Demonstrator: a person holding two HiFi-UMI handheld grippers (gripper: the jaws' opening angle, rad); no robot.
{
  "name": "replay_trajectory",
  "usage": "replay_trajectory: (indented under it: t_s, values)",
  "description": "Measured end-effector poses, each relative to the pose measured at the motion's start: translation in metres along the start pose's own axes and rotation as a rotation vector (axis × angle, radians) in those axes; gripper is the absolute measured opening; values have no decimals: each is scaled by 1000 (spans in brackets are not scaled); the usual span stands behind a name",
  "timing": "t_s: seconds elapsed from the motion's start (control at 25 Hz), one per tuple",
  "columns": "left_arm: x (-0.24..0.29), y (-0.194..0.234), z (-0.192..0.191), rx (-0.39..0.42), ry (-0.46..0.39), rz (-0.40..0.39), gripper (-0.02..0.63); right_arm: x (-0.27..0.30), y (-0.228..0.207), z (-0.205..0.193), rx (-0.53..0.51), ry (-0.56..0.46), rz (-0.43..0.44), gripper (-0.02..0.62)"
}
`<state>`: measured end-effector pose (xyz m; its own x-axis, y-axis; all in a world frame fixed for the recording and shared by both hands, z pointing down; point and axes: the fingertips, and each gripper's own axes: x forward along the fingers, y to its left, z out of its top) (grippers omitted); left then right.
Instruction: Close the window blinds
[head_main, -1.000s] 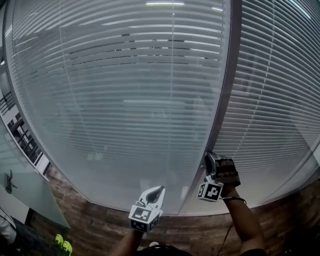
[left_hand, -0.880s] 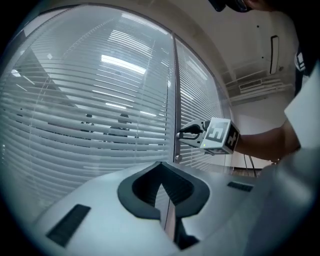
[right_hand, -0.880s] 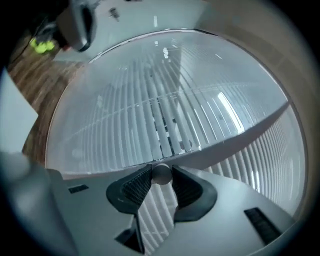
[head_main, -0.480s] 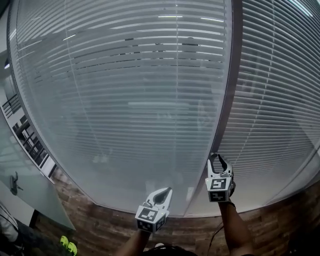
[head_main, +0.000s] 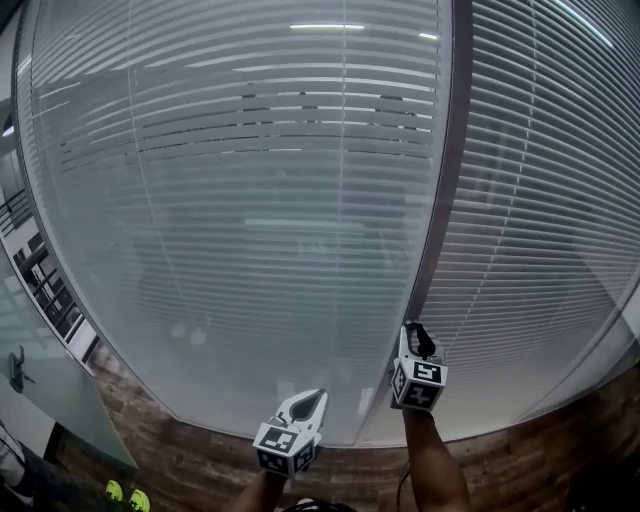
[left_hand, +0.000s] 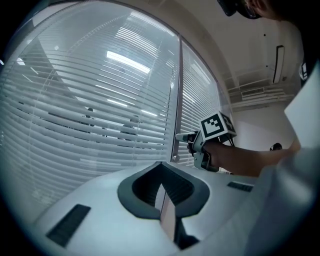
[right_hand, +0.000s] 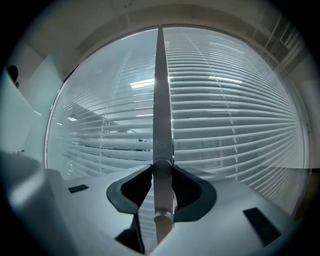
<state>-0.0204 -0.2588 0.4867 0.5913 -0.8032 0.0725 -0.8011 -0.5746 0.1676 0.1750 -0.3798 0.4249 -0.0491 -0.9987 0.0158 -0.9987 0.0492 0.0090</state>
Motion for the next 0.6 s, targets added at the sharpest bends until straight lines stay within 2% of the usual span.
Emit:
replay_trajectory:
  t_s: [0.16,0.24,0.6]
  values:
    - [0,5,0,-11,-11,0,0,1,-1,-1,-23,-9,10,128]
    - [-1,9,2,-27,-19,-4,0,2,1,0,-87,-13,13,127]
    - [-7,14,-3,-39,-22,6,0,-2,12,0,-696,12,20,127]
